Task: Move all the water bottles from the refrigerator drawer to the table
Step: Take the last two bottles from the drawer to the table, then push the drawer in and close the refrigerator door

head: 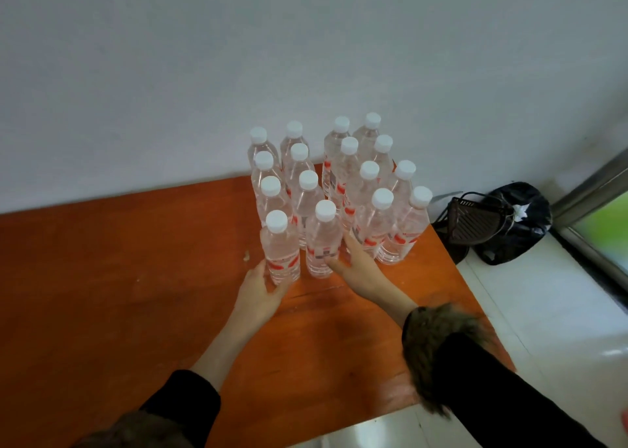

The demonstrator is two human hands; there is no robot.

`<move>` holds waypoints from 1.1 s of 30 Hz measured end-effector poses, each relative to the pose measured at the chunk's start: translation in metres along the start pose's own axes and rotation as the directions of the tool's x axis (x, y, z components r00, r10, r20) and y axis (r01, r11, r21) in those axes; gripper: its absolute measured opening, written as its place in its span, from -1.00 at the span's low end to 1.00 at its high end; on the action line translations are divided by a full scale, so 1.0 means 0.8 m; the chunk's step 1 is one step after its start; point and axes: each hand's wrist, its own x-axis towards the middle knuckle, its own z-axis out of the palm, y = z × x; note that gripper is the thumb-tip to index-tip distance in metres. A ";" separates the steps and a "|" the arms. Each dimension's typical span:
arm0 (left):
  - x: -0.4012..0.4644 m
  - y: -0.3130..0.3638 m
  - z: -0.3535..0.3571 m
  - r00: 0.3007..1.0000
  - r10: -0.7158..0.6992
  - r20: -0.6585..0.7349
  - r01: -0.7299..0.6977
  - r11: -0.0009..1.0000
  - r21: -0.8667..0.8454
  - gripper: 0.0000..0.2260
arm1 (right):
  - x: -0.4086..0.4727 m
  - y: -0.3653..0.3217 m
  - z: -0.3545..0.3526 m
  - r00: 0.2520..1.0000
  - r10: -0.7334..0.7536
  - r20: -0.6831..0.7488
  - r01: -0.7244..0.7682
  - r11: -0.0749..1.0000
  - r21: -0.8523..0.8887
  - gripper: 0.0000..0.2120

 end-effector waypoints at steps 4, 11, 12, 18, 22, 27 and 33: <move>-0.037 0.011 0.016 0.996 0.077 0.034 -0.079 0.994 0.078 -0.54 | -0.050 0.001 -0.010 0.996 -0.026 -0.081 0.018 0.995 -0.099 -0.39; -0.133 0.095 0.072 0.817 0.563 0.123 -0.576 0.794 0.193 -0.45 | -0.215 0.021 -0.076 0.945 -0.104 -0.311 -0.043 0.900 -0.433 -0.37; -0.152 0.110 0.083 0.778 0.612 0.142 -0.627 0.744 0.231 -0.43 | -0.248 0.025 -0.088 0.929 -0.106 -0.354 -0.087 0.869 -0.487 -0.36; -0.290 0.199 0.164 0.441 0.841 0.313 -0.857 0.292 0.423 -0.37 | -0.472 0.047 -0.155 0.792 -0.153 -0.591 -0.387 0.622 -0.680 -0.28; -0.382 0.254 0.235 0.216 0.888 0.405 -0.905 0.026 0.424 -0.32 | -0.623 0.068 -0.190 0.645 -0.183 -0.742 -0.597 0.484 -0.639 -0.25; -0.504 0.311 0.340 -0.057 0.884 0.463 -0.932 -0.214 0.294 -0.38 | -0.797 0.099 -0.222 0.443 -0.143 -0.885 -0.794 0.395 -0.462 -0.22; -0.637 0.365 0.469 -0.289 0.829 0.480 -0.925 -0.371 0.085 -0.38 | -0.953 0.144 -0.254 0.235 -0.083 -0.969 -0.919 0.305 -0.249 -0.21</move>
